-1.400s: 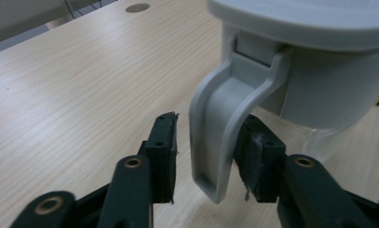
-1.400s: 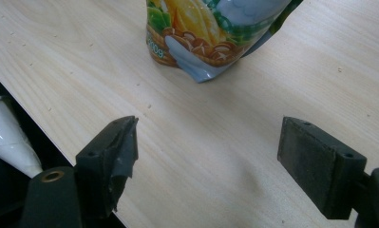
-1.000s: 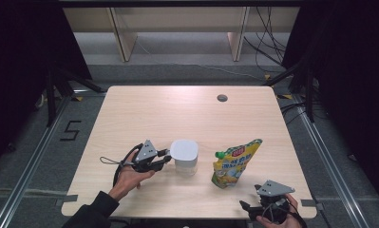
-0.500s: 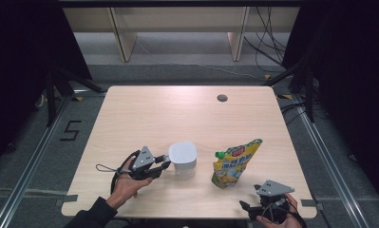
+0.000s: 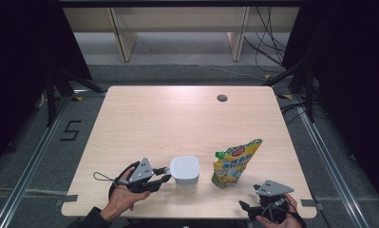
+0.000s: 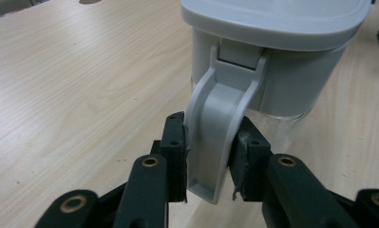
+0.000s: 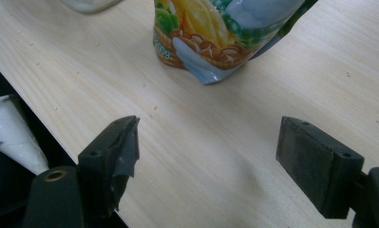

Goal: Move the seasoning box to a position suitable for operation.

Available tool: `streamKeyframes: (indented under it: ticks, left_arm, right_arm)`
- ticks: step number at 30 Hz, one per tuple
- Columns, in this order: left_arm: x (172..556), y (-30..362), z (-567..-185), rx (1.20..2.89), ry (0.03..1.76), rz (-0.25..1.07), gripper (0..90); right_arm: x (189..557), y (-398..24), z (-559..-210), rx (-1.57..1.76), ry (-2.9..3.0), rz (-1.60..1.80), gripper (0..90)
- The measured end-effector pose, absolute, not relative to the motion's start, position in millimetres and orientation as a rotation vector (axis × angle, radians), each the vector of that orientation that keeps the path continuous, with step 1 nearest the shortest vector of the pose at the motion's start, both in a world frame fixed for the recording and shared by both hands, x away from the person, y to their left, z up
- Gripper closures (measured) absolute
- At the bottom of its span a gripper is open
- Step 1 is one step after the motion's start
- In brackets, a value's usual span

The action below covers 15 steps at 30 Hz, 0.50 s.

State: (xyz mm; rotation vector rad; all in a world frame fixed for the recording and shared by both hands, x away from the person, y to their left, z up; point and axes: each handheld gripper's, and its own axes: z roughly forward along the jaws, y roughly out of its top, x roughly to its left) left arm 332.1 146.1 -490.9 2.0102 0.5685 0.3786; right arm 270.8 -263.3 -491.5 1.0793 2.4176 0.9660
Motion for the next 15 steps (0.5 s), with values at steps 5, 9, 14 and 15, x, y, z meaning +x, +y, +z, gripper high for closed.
streamKeyframes:
  ticks: [5,9,14,15]
  left_arm:
    - [325.3,146.0,-492.7,2.004,0.59,0.351,69.3]
    - [323.9,146.8,-493.3,2.002,0.578,0.358,69.3]
    - [321.5,147.0,-494.0,1.996,0.579,0.356,69.3]
    - [321.5,147.2,-493.5,2.003,0.561,0.361,69.3]
  right_arm:
    - [271.0,-263.2,-491.5,1.081,2.423,0.964,23.2]
    - [271.0,-262.9,-491.5,1.087,2.419,0.966,23.2]
    - [271.0,-262.6,-491.5,1.089,2.421,0.966,23.2]
    - [271.0,-262.6,-491.8,1.085,2.42,0.967,23.2]
